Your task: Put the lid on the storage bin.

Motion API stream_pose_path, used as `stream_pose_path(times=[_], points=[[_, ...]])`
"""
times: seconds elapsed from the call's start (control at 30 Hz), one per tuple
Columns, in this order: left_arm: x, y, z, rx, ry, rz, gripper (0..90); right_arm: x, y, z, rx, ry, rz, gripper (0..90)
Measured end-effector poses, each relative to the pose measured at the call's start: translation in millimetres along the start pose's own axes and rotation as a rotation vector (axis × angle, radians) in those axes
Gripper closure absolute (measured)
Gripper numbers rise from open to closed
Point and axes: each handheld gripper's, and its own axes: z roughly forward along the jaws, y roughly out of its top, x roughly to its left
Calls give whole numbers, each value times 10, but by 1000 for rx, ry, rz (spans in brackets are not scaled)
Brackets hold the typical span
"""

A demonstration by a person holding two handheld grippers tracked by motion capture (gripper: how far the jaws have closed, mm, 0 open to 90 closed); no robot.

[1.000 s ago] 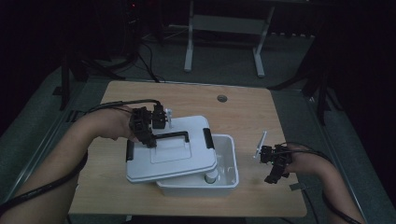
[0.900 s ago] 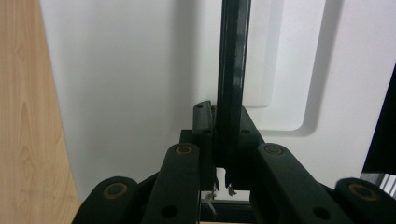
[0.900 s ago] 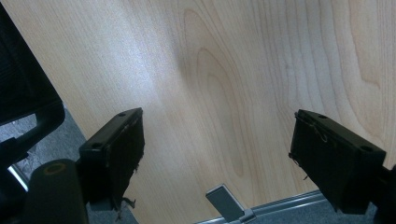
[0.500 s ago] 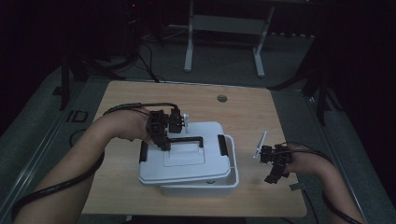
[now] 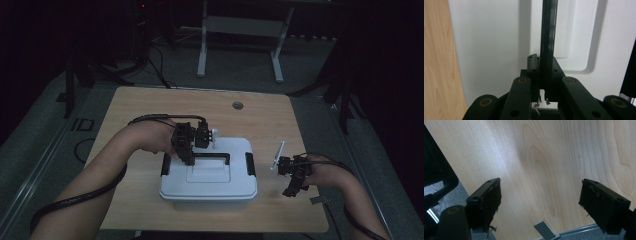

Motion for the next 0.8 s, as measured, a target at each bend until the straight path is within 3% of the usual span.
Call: stream_pose_path(times=[0.2, 0.3, 0.5, 0.8], points=[[11, 55, 36, 0, 3, 16, 838, 3, -1, 4, -3, 1, 0, 172], [24, 111, 116, 23, -2, 25, 838, 5, -1, 3, -7, -1, -3, 172], [88, 92, 179, 30, 2, 0, 838, 3, -6, 27, -6, 3, -6, 172], [146, 96, 282, 21, -14, -1, 838, 3, -4, 39, -4, 9, 1, 172]])
